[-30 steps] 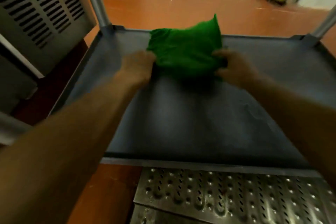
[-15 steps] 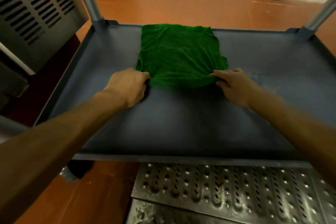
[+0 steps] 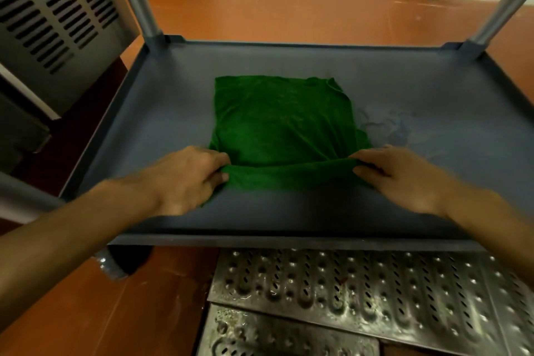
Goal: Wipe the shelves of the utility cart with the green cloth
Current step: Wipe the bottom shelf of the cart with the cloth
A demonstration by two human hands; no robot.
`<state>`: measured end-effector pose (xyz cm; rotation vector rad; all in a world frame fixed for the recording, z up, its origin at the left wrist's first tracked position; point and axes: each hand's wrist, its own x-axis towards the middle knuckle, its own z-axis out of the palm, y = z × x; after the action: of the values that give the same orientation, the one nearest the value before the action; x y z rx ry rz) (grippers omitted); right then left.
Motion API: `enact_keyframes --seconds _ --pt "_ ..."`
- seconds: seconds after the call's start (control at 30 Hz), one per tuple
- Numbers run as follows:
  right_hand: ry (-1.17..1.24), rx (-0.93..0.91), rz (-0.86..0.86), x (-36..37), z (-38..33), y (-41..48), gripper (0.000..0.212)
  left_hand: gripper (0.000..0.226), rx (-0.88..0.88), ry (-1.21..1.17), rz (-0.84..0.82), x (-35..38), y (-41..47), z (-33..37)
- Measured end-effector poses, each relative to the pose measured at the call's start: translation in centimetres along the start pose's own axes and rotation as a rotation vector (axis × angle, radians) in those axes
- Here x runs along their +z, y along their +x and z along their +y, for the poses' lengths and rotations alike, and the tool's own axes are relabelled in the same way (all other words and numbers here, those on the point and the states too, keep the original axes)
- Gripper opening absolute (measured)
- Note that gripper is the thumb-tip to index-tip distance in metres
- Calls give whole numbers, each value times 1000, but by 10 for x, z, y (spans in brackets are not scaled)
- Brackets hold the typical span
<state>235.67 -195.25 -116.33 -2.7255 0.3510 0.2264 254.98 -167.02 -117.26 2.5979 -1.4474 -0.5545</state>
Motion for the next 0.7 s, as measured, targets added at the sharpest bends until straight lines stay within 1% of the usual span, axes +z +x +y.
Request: enact_keyframes --seconds 0.13,0.23,0.33,0.4,0.43,0.5,0.53,0.57,0.6,0.63,0.7 --pt "118 70 -95 -3 -1 -23 19 21 -1 -131 1 6 -25 15" --pt "187 96 -121 -3 2 -34 22 18 -14 -259 -32 3 -41 22" --pt "242 100 -132 -3 0 -43 24 20 -38 -386 -73 -10 -51 28" --pt "324 120 -156 -5 -1 -47 25 23 -78 -541 -130 -20 -57 31" --pt "352 116 -198 -7 0 -48 23 22 -103 -644 -165 -26 -59 33" --pt "328 92 -281 -12 2 -52 19 23 -148 -834 -248 -34 -64 35" --pt "342 85 -312 -16 1 -53 19 27 -166 -894 -279 -37 -65 35" --pt "421 105 -320 -20 -2 -54 20 32 -181 -915 -285 -39 -65 34" --pt "500 137 -289 -25 -5 -52 20 34 -193 -898 -263 -40 -63 33" --pt "531 146 -230 -27 -4 -47 21 32 -195 -848 -213 -42 -58 32" --pt "489 144 -49 -31 -2 -29 26 30 -162 -674 -66 -45 -40 27"
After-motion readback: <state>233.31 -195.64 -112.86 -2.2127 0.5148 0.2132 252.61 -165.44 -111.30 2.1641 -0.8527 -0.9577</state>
